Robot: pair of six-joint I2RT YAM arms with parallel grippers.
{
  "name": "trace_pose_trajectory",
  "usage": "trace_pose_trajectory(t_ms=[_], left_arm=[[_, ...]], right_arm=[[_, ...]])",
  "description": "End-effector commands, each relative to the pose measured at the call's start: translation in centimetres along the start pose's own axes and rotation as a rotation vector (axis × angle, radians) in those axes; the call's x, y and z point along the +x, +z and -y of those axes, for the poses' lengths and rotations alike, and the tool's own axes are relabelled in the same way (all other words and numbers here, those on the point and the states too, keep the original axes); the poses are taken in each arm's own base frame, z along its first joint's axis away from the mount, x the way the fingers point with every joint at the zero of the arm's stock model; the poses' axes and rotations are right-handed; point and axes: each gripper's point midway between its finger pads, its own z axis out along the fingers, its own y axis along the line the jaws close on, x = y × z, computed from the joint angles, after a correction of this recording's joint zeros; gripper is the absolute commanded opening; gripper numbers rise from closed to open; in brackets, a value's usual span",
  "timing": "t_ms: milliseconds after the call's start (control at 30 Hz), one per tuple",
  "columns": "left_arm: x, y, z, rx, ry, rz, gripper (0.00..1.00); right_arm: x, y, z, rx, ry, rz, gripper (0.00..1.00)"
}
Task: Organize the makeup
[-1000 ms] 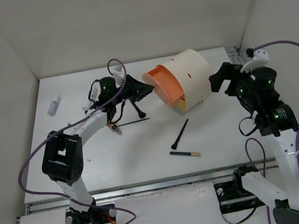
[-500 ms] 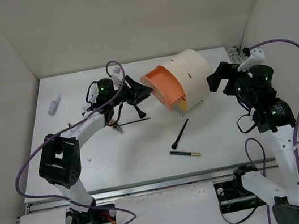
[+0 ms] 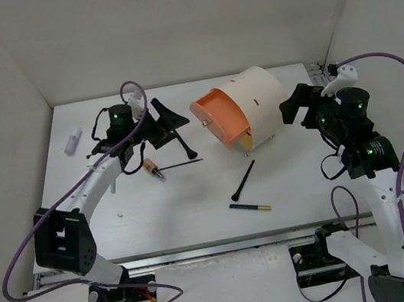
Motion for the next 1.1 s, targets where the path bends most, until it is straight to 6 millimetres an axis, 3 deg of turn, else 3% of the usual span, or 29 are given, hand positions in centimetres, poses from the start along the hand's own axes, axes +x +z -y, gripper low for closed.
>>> trace_pose_trajectory(t_ms=[0,33,67,100,200,300,433,567,667,1067], left_arm=[[-4.3,-6.1,0.6,-0.126,0.145,0.142,0.85],[-5.8,-7.8,-1.3,-0.215,0.209,0.182,0.84],[-5.1,-9.5,-3.8,-0.338,0.197,0.156,0.83],[-6.8,-11.8,-5.1,-0.474,0.239,0.239,0.78],[-7.8,-16.9,-9.7,-0.786,0.317,0.267,0.71],[-8.6,-20.1,-14.0,-0.955,0.269,0.28,0.65],[-9.4,-22.7,-19.8,-1.137,0.193,0.262,0.55],[-9.6,-22.6,-24.9,-1.228,0.108,0.173,0.48],[-9.8,-22.2,-27.3,-1.251,0.062,0.137,0.42],[-10.9,-19.6,-32.0,-1.244,-0.006,0.062,0.35]], right_arm=[[-2.4,-0.2,-0.7,-0.031,-0.024,0.08,0.98],[-2.5,-0.3,-0.8,-0.037,-0.028,0.083,0.98],[-2.5,-0.3,-0.8,-0.038,-0.03,0.083,0.98],[-2.2,-0.3,-0.9,-0.041,-0.028,0.077,0.98],[-2.1,-0.2,-1.1,-0.053,-0.029,0.07,0.98],[-1.8,0.1,-1.4,-0.07,-0.023,0.056,0.98],[-1.6,0.3,-1.9,-0.1,-0.015,0.044,0.98],[-1.3,0.4,-2.0,-0.108,-0.013,0.036,0.98],[-1.2,0.3,-2.0,-0.113,-0.013,0.038,0.98],[-0.6,0.0,-1.7,-0.106,-0.033,0.038,0.98]])
